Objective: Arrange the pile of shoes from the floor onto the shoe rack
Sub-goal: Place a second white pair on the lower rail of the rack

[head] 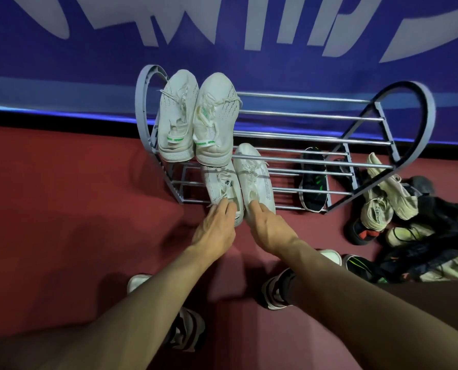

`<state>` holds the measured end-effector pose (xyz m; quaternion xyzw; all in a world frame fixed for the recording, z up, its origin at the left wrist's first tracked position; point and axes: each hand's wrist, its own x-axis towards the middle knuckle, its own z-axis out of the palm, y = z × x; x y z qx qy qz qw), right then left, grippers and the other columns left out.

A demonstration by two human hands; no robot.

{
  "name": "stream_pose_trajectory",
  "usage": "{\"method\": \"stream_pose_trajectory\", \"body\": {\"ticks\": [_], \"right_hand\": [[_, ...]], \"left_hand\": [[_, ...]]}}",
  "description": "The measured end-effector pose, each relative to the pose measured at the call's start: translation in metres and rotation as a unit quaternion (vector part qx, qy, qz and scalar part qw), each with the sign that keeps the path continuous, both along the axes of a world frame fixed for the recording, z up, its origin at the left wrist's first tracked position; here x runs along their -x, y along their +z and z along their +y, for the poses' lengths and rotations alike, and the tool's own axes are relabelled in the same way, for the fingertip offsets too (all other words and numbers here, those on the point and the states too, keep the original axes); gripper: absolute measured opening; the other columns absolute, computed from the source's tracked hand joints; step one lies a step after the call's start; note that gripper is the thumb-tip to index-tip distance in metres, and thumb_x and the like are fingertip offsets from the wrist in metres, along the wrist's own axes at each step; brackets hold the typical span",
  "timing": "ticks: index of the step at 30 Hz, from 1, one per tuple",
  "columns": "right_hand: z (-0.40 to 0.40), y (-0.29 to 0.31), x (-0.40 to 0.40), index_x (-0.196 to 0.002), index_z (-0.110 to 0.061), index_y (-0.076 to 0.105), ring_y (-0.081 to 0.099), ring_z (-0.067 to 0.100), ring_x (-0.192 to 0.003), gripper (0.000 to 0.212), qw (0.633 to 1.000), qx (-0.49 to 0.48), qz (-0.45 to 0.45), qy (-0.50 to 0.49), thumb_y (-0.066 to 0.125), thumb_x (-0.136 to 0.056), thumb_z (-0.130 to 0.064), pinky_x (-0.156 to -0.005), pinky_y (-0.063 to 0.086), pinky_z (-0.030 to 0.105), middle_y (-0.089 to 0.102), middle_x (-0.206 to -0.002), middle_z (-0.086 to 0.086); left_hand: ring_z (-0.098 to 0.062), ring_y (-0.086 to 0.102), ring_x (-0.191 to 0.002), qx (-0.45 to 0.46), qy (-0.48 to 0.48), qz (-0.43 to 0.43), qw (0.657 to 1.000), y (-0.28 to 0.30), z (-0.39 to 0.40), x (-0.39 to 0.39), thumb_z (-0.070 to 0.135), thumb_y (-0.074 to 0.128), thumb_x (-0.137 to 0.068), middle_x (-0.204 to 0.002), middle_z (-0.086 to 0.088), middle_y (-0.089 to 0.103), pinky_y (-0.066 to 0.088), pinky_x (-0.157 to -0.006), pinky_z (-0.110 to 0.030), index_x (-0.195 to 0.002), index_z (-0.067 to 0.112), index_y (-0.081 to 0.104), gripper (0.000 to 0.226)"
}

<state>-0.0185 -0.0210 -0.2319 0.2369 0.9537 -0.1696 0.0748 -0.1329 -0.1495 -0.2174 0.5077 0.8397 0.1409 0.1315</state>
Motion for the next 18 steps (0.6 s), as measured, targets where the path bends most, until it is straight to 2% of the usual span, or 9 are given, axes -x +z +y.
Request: {"method": "stream_pose_trajectory", "body": {"ticks": [2, 3, 4, 6, 8, 11, 15, 18], "right_hand": [[-0.009, 0.008, 0.0, -0.133, -0.006, 0.04, 0.054, 0.031, -0.105, 0.035, 0.999, 0.032, -0.009, -0.014, 0.039, -0.098, -0.01, -0.079, 0.043, 0.036, 0.047, -0.126, 0.013], [-0.012, 0.009, 0.0, -0.135, -0.004, 0.038, 0.052, 0.032, -0.108, 0.039, 0.999, 0.029, -0.016, -0.012, 0.043, -0.097, -0.006, -0.079, 0.044, 0.035, 0.045, -0.127, 0.016], [-0.017, 0.013, 0.002, -0.139, -0.001, 0.034, 0.052, 0.03, -0.106, 0.044, 0.999, 0.016, -0.002, -0.029, 0.042, -0.096, -0.005, -0.072, 0.044, 0.031, 0.043, -0.127, 0.017], [-0.021, 0.016, 0.004, -0.144, 0.001, 0.025, 0.055, 0.024, -0.095, 0.052, 0.999, -0.02, -0.001, -0.033, 0.037, -0.094, -0.006, -0.055, 0.039, 0.029, 0.041, -0.125, 0.014], [-0.028, 0.02, 0.008, -0.138, -0.009, 0.03, 0.062, 0.029, -0.075, 0.045, 0.998, -0.015, 0.004, -0.057, 0.042, -0.095, -0.007, -0.051, 0.038, 0.035, 0.047, -0.118, 0.007], [-0.033, 0.023, 0.016, -0.121, -0.02, 0.036, 0.051, 0.032, -0.054, 0.03, 0.997, -0.062, -0.028, -0.04, 0.052, -0.096, -0.015, -0.047, 0.033, 0.036, 0.05, -0.106, -0.001], [-0.04, 0.025, 0.03, -0.115, -0.026, 0.037, 0.036, 0.026, -0.045, 0.025, 0.998, -0.065, -0.017, -0.016, 0.055, -0.098, -0.025, -0.039, 0.018, 0.029, 0.046, -0.1, -0.001], [-0.049, 0.034, 0.045, -0.11, -0.027, 0.038, 0.034, 0.023, -0.045, 0.013, 0.999, -0.02, 0.025, -0.016, 0.044, -0.103, -0.036, -0.042, 0.02, 0.029, 0.043, -0.099, 0.002]], "left_hand": [[-0.028, 0.048, -0.118, 0.013, 0.015, 0.011, 1.0, -0.004, -0.005, -0.002, 0.016, 0.074, -0.079, -0.121, -0.002, 0.041, 0.054, -0.09, -0.042, -0.111, 0.018, 0.047, 0.043], [-0.026, 0.046, -0.119, 0.023, 0.023, 0.027, 0.999, -0.005, -0.009, -0.002, 0.023, 0.08, -0.076, -0.122, -0.002, 0.04, 0.055, -0.089, -0.039, -0.114, 0.019, 0.046, 0.051], [-0.025, 0.046, -0.118, 0.025, 0.033, 0.041, 0.998, -0.003, -0.012, -0.001, 0.026, 0.083, -0.074, -0.121, -0.001, 0.041, 0.055, -0.085, -0.038, -0.114, 0.019, 0.047, 0.054], [-0.024, 0.052, -0.111, 0.017, 0.045, 0.072, 0.996, 0.001, -0.018, 0.005, 0.024, 0.081, -0.077, -0.114, -0.001, 0.044, 0.057, -0.074, -0.037, -0.111, 0.02, 0.05, 0.046], [-0.024, 0.056, -0.106, 0.022, 0.041, 0.084, 0.995, 0.005, -0.024, 0.011, 0.018, 0.076, -0.083, -0.112, -0.002, 0.045, 0.056, -0.071, -0.038, -0.114, 0.021, 0.052, 0.04], [-0.025, 0.057, -0.109, 0.043, 0.027, 0.059, 0.997, 0.011, -0.032, 0.013, 0.013, 0.063, -0.093, -0.119, -0.004, 0.041, 0.053, -0.075, -0.04, -0.122, 0.023, 0.046, 0.036], [-0.024, 0.058, -0.106, 0.022, 0.032, 0.042, 0.998, 0.012, -0.045, 0.018, 0.011, 0.064, -0.092, -0.114, -0.002, 0.039, 0.052, -0.071, -0.037, -0.123, 0.026, 0.045, 0.039], [-0.024, 0.053, -0.103, -0.003, 0.045, 0.042, 0.998, 0.007, -0.057, 0.035, 0.006, 0.068, -0.087, -0.111, -0.002, 0.037, 0.056, -0.074, -0.039, -0.123, 0.027, 0.049, 0.045]]}}
